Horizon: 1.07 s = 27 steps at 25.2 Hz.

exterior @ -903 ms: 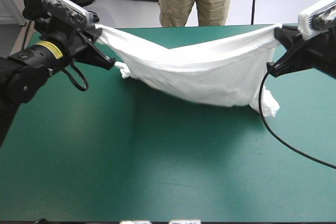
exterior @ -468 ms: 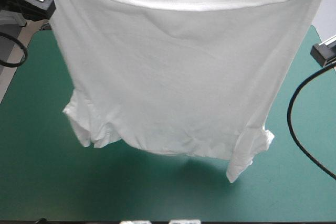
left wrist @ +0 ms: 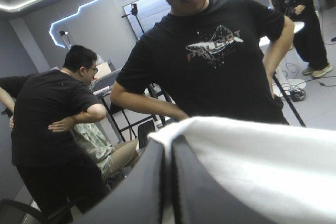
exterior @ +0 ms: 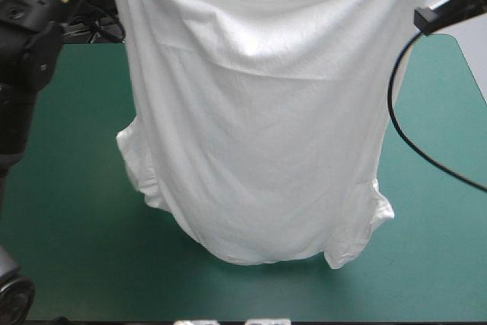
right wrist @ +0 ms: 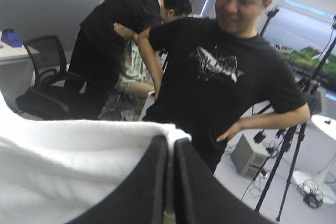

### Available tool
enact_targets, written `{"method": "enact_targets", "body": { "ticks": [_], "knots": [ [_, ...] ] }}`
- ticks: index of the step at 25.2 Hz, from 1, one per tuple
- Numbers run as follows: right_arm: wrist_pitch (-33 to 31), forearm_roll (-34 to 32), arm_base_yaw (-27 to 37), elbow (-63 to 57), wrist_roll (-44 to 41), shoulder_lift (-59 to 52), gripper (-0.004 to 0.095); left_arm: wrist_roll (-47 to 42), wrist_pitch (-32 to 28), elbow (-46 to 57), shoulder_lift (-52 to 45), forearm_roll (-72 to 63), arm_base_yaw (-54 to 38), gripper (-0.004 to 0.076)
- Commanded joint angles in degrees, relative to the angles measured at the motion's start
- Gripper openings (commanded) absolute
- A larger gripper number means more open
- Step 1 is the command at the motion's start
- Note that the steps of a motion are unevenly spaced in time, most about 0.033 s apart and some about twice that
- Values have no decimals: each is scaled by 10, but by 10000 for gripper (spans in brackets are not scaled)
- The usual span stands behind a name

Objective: Fold the cloth

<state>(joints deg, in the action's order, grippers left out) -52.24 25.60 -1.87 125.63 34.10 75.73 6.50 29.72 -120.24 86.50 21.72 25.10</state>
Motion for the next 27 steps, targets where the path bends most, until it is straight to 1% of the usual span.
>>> {"method": "enact_targets", "body": {
  "ticks": [1, 2, 3, 4, 6, 8, 11, 13, 15, 16, 18, 20, 21, 22, 23, 24, 25, 26, 27],
  "knots": [
    [84, 2, -1, 6, -1, 60, -4, -92, -125, -12, 31, 59, -25, -17],
    [110, 2, -1, 6, -1, 81, -4, -104, -152, -12, 47, 59, -37, -17],
    [142, 2, -1, 6, -1, 101, -4, -127, -197, -12, 63, 57, -55, -17],
    [170, 5, -1, 7, 1, 116, -4, -143, -227, -13, 77, 55, -67, -17],
    [241, 28, -1, 8, 6, 147, -4, -176, -302, -13, 102, 54, -94, -17],
    [293, 52, -1, 8, 17, 166, -4, -192, -355, -13, 114, 54, -115, -17],
    [329, 90, -1, 8, 52, 177, -18, -190, -388, -13, 122, 54, -137, -17],
    [339, 117, -1, 8, 77, 178, -18, -186, -404, -13, 123, 54, -148, -17],
    [340, 140, -1, 8, 108, 177, -18, -185, -415, -13, 123, 54, -155, -17],
    [326, 153, -1, 8, 125, 177, -18, -185, -411, -13, 122, 54, -155, -17],
    [297, 149, -1, 8, 127, 177, -18, -187, -382, -13, 123, 54, -155, -17],
    [244, 144, -1, 2, 127, 178, -18, -208, -309, -12, 123, 51, -153, -17],
    [191, 136, -1, -8, 120, 182, -17, -243, -214, -11, 123, 43, -146, -17],
    [162, 129, -1, -15, 112, 185, -17, -248, -159, -10, 123, 31, -146, -17],
    [117, 108, -1, -32, 94, 191, -17, -232, -85, 6, 123, -11, -146, -17],
    [96, 100, -1, -47, 80, 193, -17, -208, -50, 20, 123, -42, -146, -17],
    [73, 70, -1, -85, 51, 194, -17, -125, 17, 52, 123, -133, -146, -17],
    [56, 40, -1, -135, 29, 194, -17, -17, 70, 103, 123, -247, -146, -17],
    [47, 33, -1, -155, 19, 193, -16, 15, 86, 133, 123, -284, -146, -17]
  ]
}}
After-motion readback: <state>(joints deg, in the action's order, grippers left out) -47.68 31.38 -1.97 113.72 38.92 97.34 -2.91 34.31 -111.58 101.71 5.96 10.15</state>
